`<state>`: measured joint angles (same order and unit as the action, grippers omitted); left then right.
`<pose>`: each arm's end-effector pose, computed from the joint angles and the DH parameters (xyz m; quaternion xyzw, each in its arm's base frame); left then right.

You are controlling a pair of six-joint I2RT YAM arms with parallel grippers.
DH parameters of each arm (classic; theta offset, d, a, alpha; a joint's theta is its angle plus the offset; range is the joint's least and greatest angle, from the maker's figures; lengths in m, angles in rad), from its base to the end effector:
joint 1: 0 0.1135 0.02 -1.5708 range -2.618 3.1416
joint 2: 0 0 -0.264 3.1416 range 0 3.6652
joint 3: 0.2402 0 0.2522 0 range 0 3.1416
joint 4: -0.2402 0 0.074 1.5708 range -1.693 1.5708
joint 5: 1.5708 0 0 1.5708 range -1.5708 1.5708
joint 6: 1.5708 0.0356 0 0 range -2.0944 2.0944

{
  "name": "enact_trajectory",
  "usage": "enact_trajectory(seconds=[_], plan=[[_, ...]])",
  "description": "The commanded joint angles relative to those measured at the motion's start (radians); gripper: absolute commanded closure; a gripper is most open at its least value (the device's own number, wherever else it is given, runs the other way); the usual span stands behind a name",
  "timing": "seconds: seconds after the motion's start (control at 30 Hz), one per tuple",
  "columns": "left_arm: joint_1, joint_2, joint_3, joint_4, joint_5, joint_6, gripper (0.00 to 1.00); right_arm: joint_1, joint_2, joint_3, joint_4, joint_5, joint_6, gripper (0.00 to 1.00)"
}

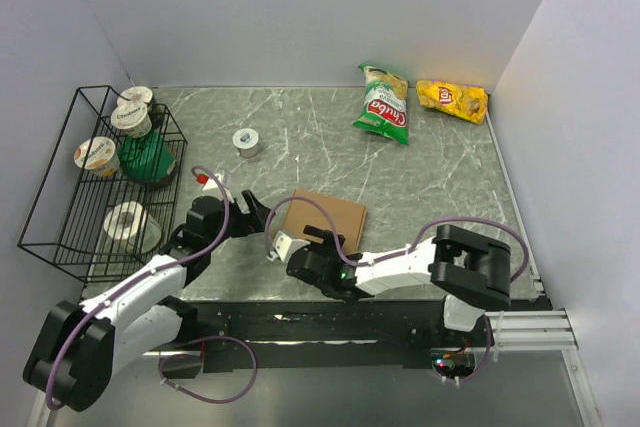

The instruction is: Fold the paper box

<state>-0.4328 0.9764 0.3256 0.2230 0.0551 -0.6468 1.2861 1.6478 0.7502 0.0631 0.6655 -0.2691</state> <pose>0.1835 -0.0870 0.1861 -0.0750 0.8376 -0.2978 0.4519 0.1077 0.2899 0.1470 -0.5349 0.7109 -0.1006 0.4455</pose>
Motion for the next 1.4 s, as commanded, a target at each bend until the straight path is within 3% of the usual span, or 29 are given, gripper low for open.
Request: enact_trajectory(seconds=[0.0, 0.17, 0.4, 0.43, 0.7, 1.13, 1.37], plan=[[0.017, -0.031, 0.023, -0.039, 0.008, 0.013, 0.04, 0.022, 0.059, 0.044, 0.044, 0.123, -0.065, 0.18], [0.025, -0.062, 0.055, -0.073, 0.012, 0.027, 0.04, 0.03, 0.086, 0.017, 0.09, 0.218, -0.102, 0.34], [0.034, -0.105, 0.096, -0.114, 0.017, 0.039, 0.04, 0.035, 0.015, -0.002, 0.097, 0.215, -0.168, 0.57], [0.035, -0.11, 0.105, -0.117, 0.018, 0.039, 0.04, 0.036, 0.006, 0.003, 0.077, 0.212, -0.171, 0.63], [0.046, -0.146, 0.147, -0.145, 0.04, 0.042, 0.04, 0.03, -0.133, 0.101, -0.199, 0.092, -0.104, 0.82], [0.066, -0.229, 0.231, -0.189, 0.077, 0.03, 0.04, -0.14, -0.278, 0.411, -0.684, -0.389, -0.021, 0.84], [0.071, -0.242, 0.239, -0.186, 0.092, 0.021, 0.04, -0.281, -0.22, 0.505, -0.775, -0.583, -0.059, 0.83]])
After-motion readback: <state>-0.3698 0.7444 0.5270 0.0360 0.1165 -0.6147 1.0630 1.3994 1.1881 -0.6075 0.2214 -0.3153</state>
